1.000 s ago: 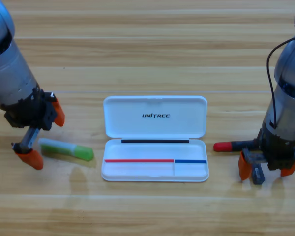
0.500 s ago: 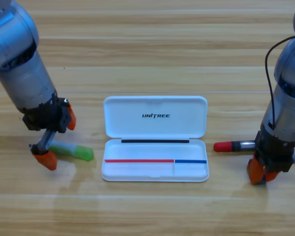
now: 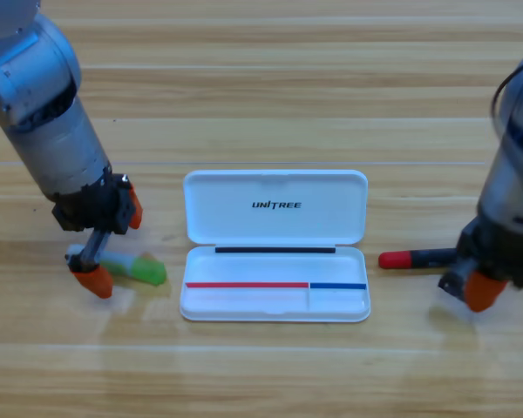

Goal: Clean up eraser and pencils

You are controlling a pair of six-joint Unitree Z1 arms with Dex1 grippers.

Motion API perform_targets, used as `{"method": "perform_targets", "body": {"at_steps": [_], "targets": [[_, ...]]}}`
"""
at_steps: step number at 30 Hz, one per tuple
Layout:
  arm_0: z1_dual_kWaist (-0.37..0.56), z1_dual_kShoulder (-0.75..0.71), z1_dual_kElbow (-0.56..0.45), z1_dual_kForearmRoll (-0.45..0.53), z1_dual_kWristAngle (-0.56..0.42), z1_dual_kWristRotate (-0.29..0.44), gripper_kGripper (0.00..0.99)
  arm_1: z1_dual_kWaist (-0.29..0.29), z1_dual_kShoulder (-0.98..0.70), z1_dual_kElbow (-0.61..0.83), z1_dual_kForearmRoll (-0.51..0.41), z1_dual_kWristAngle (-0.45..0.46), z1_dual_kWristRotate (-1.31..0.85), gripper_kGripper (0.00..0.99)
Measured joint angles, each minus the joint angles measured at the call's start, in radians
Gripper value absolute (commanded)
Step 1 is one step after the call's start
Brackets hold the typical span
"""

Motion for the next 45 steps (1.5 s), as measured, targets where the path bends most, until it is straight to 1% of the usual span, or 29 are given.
{"method": "perform_targets", "body": {"at_steps": [1,2,5,7,10,13,17,20,22,24,26,28,29,30,34,43,45], "targets": [[0.004,0.003,0.003,-0.005,0.0,0.0,0.989,0.004,-0.011,-0.034,0.049,0.0,-0.088,0.0],[0.008,0.006,0.008,-0.009,0.0,0.0,0.989,0.007,-0.024,-0.059,0.082,0.002,-0.13,0.0],[0.021,0.015,0.023,-0.025,0.003,0.0,0.988,0.021,-0.07,-0.091,0.13,0.019,-0.279,0.0],[0.031,0.02,0.025,-0.033,0.005,0.0,0.988,0.035,-0.08,-0.103,0.135,0.023,-0.368,0.0],[0.041,0.029,0.025,-0.034,0.005,0.0,0.979,0.052,-0.07,-0.141,0.135,0.042,-0.431,0.0],[0.046,0.04,0.025,-0.035,0.005,0.0,0.945,0.065,-0.04,-0.2,0.135,0.068,-0.471,0.0],[0.049,0.041,0.025,-0.035,0.005,0.001,0.885,0.079,0.038,-0.276,0.135,0.07,-0.505,0.0],[0.05,0.042,0.025,-0.039,0.005,0.001,0.765,0.085,0.09,-0.318,0.135,0.07,-0.527,0.0],[0.05,0.043,0.025,-0.043,0.005,0.001,0.655,0.089,0.118,-0.345,0.135,0.07,-0.543,0.0],[0.05,0.045,0.025,-0.043,0.005,0.003,0.502,0.091,0.137,-0.363,0.135,0.07,-0.547,0.0],[0.05,0.047,0.025,-0.043,0.01,0.014,0.322,0.095,0.151,-0.385,0.135,0.07,-0.551,0.0],[0.05,0.049,0.024,-0.043,0.015,0.029,0.107,0.099,0.164,-0.397,0.135,0.074,-0.554,0.0],[0.05,0.049,0.023,-0.043,0.018,0.04,0.026,0.102,0.167,-0.398,0.135,0.077,-0.555,0.0],[0.05,0.05,0.023,-0.043,0.02,0.047,0.0,0.105,0.167,-0.398,0.135,0.081,-0.557,0.0],[0.05,0.051,0.021,-0.043,0.026,0.051,0.0,0.121,0.168,-0.399,0.135,0.104,-0.558,0.0],[0.05,0.05,0.021,-0.041,0.04,0.051,0.0,0.145,0.193,-0.402,0.135,0.105,-0.558,0.0],[0.05,0.048,0.02,-0.021,0.044,0.051,0.0,0.147,0.211,-0.402,0.135,0.105,-0.558,0.0]]}}
